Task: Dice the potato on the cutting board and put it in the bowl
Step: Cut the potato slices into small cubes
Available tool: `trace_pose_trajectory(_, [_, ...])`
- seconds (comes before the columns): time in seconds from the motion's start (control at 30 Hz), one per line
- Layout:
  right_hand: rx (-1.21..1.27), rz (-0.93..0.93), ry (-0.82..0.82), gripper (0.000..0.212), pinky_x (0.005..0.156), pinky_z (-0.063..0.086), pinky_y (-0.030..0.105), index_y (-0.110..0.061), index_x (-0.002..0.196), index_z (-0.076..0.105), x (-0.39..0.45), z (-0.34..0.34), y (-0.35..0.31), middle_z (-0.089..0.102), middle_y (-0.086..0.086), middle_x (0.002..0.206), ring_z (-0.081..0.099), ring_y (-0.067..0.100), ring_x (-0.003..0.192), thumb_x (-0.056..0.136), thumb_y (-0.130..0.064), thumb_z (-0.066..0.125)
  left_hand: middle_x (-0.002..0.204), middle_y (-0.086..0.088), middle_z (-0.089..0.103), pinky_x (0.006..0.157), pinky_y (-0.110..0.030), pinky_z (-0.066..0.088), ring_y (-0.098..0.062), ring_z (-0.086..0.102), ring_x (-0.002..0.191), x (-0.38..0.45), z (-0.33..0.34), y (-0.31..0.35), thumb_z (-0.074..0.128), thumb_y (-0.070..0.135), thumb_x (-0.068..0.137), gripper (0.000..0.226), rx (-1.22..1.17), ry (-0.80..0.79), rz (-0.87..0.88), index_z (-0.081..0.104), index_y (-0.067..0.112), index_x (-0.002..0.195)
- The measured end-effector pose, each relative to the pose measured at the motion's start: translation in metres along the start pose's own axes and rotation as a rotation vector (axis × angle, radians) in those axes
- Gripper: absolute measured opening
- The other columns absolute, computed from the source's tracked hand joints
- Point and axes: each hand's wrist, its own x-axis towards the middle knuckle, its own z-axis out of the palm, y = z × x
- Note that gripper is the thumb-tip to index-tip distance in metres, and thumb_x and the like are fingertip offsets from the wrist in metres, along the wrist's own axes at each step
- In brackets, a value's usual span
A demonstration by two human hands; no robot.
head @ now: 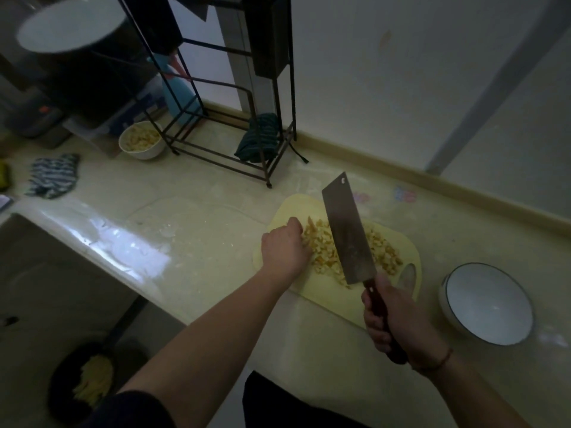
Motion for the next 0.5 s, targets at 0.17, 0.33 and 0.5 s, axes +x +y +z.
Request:
trace_pose_trajectory(0.17, [-0.057, -0.015, -0.012, 0.054, 0.043, 0.021, 0.021, -0.01, 0.075, 0.044, 0.003, 0.006, -0.001, 0.031, 0.003, 0.053, 0.022, 0.014, 0.041, 0.087, -0.063, 0.038, 0.093, 0.001, 0.068, 0.086, -0.04, 0.042, -0.027, 0.063, 0.091, 0.002, 0.0, -0.001, 0.062, 0.022, 0.086, 0.029, -0.131, 0.003, -0.032, 0.05, 0.021, 0.113])
trace_pose_trajectory(0.33, [-0.083, -0.006, -0.033, 0.054, 0.042, 0.021, 0.021, -0.01, 0.075, 0.043, 0.007, 0.005, 0.0, 0.031, 0.003, 0.052, 0.022, 0.014, 0.041, 0.087, -0.062, 0.038, 0.086, 0.006, 0.065, 0.078, -0.034, 0.053, -0.018, 0.063, 0.083, 0.005, -0.023, -0.016, 0.066, 0.016, 0.085, 0.022, -0.249, -0.015, 0.021, 0.061, 0.02, 0.106])
trace_pose_trajectory(0.5, [-0.135, -0.01, -0.064, 0.057, 0.044, 0.021, 0.022, -0.01, 0.075, 0.043, 0.014, 0.012, 0.004, 0.031, 0.005, 0.053, 0.023, 0.014, 0.042, 0.082, -0.067, 0.041, 0.089, 0.006, 0.066, 0.078, -0.028, 0.052, -0.014, 0.064, 0.085, -0.001, -0.042, -0.06, 0.068, 0.016, 0.09, 0.017, -0.23, -0.151, 0.063, 0.069, 0.02, 0.107])
